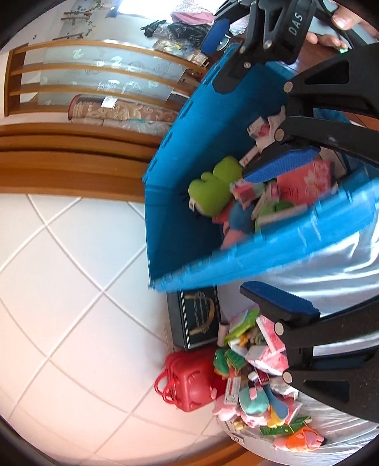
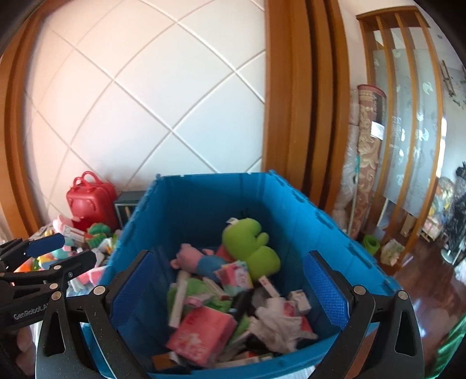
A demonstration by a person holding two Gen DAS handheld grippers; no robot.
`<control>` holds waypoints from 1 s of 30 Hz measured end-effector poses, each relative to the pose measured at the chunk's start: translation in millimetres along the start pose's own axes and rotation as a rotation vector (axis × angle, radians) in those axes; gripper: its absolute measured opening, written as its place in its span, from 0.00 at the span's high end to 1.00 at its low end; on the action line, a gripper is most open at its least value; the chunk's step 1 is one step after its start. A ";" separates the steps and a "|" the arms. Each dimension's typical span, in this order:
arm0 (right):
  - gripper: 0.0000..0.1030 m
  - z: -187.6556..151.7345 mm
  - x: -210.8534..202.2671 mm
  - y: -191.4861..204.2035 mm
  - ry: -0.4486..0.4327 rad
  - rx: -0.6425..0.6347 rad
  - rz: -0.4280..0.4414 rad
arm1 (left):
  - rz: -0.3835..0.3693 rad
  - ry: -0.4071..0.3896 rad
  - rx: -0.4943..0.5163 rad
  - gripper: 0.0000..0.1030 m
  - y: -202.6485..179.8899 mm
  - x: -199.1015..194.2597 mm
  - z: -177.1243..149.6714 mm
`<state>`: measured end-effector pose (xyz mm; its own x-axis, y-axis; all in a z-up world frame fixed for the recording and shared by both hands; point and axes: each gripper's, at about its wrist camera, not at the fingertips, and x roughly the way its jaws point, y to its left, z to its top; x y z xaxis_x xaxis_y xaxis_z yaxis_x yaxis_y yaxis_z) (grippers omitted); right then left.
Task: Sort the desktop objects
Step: 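Return both grippers from the crate to the table pile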
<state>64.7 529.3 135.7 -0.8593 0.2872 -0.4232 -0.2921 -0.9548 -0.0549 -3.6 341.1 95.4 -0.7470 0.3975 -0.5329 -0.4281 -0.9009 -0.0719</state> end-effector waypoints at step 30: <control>0.00 -66.8 178.9 290.9 0.345 -0.016 0.090 | 0.197 0.253 -0.156 0.32 359.8 120.2 -118.6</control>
<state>-146.0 297.8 -16.4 -0.6880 0.1621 -0.7074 -0.2132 -0.9769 -0.0164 -187.1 44.1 -94.6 -0.6496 0.1749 -0.7399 -0.1904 -0.9796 -0.0644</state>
